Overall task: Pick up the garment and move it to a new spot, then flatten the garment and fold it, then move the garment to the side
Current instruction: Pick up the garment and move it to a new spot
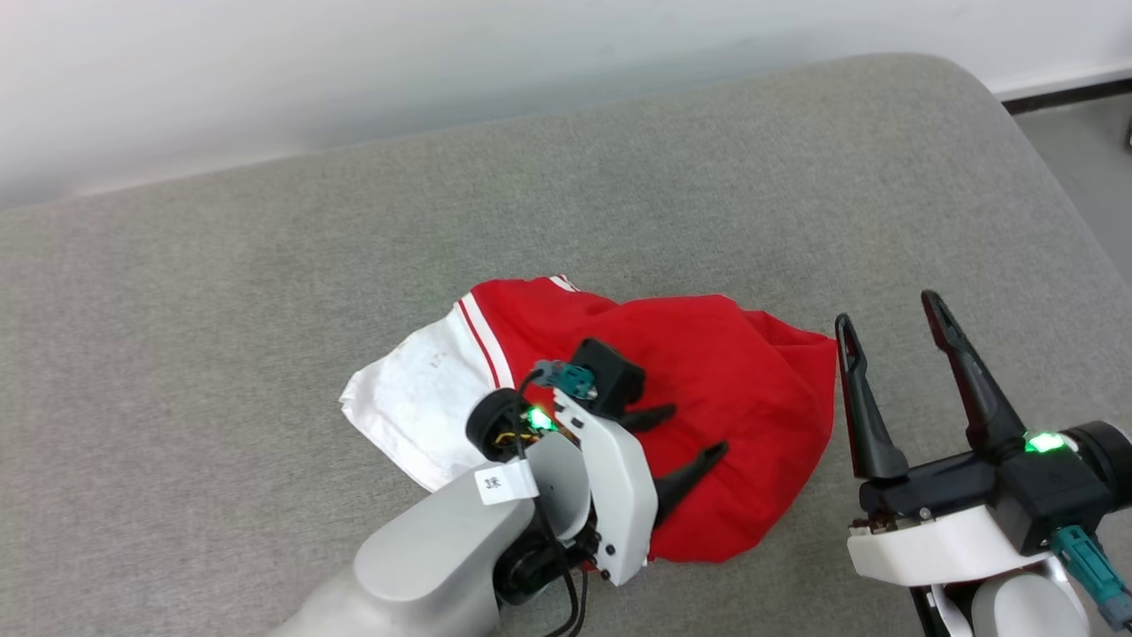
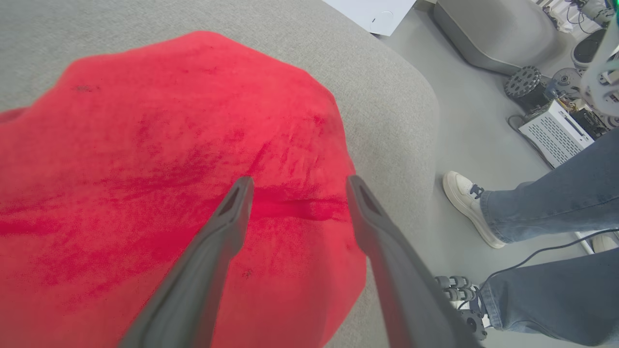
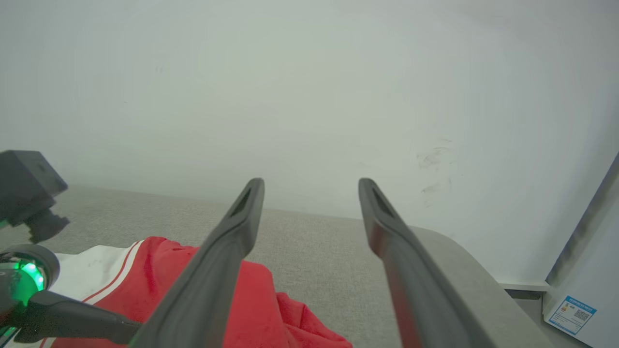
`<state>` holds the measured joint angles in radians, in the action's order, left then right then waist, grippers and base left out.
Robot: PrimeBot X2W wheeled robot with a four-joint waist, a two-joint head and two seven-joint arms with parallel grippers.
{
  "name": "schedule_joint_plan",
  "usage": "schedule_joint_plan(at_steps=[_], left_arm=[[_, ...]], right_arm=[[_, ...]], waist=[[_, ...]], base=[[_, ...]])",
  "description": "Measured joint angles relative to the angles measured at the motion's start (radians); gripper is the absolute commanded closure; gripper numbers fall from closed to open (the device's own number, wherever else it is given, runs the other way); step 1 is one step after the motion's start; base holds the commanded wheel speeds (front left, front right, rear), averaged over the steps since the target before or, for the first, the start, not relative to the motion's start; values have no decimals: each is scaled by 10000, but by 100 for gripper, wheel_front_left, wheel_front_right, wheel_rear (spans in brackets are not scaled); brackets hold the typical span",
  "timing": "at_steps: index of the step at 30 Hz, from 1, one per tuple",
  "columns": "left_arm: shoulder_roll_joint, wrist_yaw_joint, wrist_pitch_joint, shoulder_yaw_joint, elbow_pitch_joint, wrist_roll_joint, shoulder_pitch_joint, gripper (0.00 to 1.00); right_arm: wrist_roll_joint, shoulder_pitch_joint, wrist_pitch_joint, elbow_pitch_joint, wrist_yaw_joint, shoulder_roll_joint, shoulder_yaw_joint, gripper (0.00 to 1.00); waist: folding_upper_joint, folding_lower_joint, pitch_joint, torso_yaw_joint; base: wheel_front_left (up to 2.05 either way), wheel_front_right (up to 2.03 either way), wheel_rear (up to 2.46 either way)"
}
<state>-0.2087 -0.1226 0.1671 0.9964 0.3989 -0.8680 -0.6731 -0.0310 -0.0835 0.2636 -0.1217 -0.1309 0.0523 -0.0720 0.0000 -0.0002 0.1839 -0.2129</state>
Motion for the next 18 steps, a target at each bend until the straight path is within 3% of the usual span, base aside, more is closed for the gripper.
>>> schedule_joint_plan(at_steps=[5,12,18], left_arm=[[-282,8,-1281,-499,144,67,-1,0],[-1446,825,-3613,-1739,148,752,-121,0],[-2694,1561,-4272,-3281,-872,1256,718,0]], right_arm=[[-35,206,0,146,0,-2,109,0],[-115,453,0,249,0,-4,295,0],[-119,702,0,282,0,-6,451,0]], waist=[[0,0,-350,279],[0,1,-896,845],[0,0,-1365,1218]], base=[[0,0,0],[0,0,0],[0,0,0]])
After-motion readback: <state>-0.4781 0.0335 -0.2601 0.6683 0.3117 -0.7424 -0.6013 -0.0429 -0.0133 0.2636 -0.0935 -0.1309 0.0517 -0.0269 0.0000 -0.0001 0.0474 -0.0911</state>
